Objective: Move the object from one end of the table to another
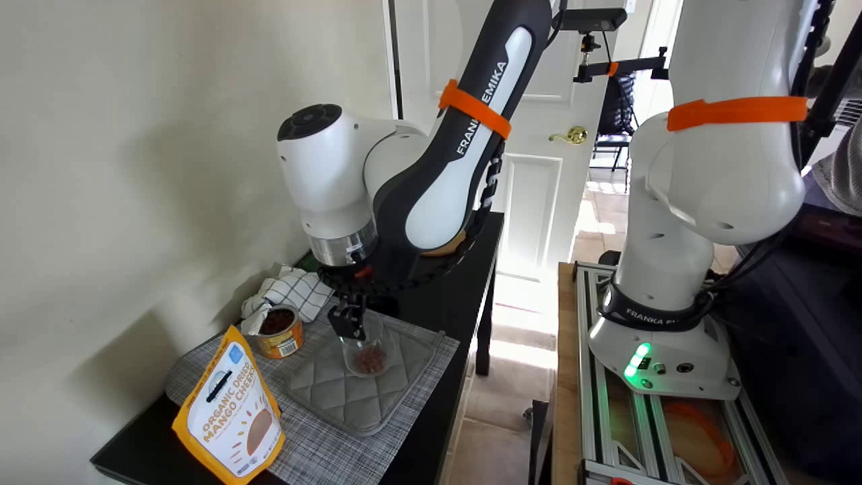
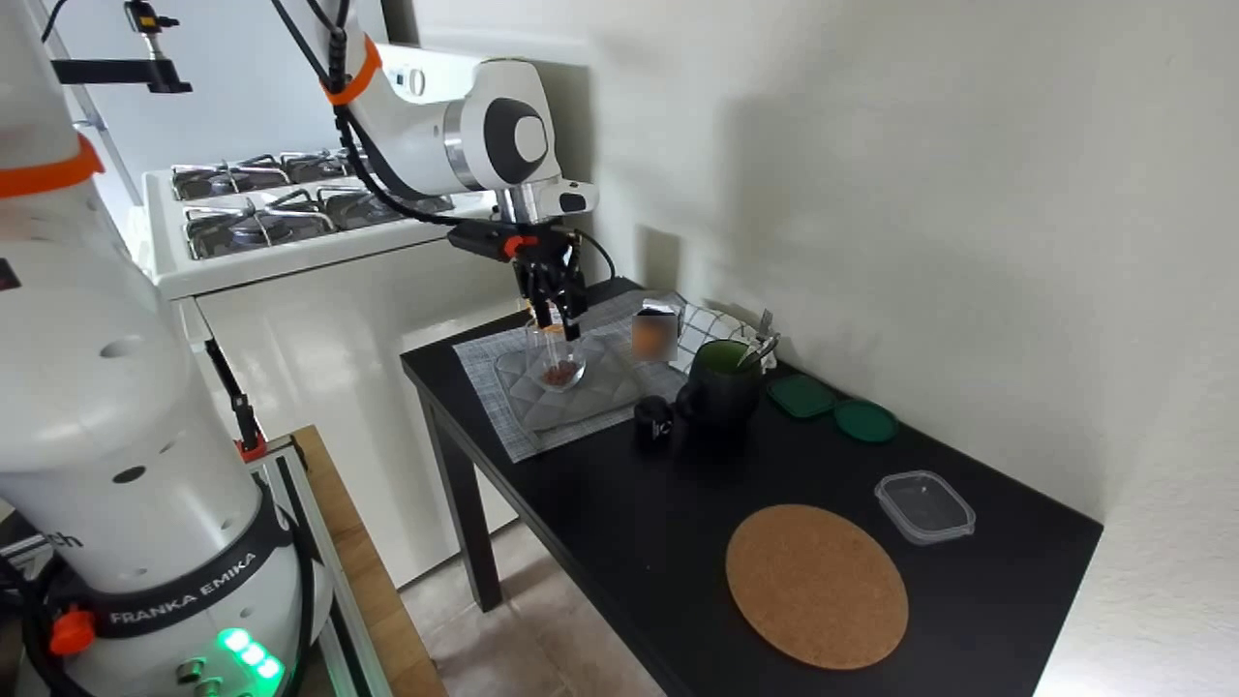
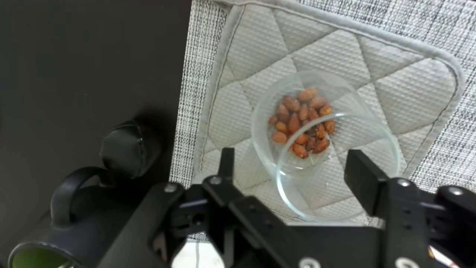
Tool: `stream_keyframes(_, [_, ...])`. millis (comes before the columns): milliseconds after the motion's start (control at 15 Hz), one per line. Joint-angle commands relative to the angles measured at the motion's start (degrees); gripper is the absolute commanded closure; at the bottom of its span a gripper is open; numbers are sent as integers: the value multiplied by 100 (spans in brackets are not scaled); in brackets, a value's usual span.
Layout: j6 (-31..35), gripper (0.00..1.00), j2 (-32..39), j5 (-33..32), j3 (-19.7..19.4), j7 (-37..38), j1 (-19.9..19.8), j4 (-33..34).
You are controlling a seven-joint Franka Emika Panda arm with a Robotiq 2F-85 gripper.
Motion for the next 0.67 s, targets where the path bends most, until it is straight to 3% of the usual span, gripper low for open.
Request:
stream_keyframes(0, [166,13,-367,-105,-85,302,18,-402])
stream_keyframes(133, [161,21,-424,-52,-85,293,-15,-506])
stream_keyframes(200, [186,38,-432,-26,-84,274,-34,-560])
stream_keyframes(333, [186,50,-415,-10,-86,256,-69,-616])
stream_keyframes(600, [244,83,-349,-71,-99,320,-118,-641])
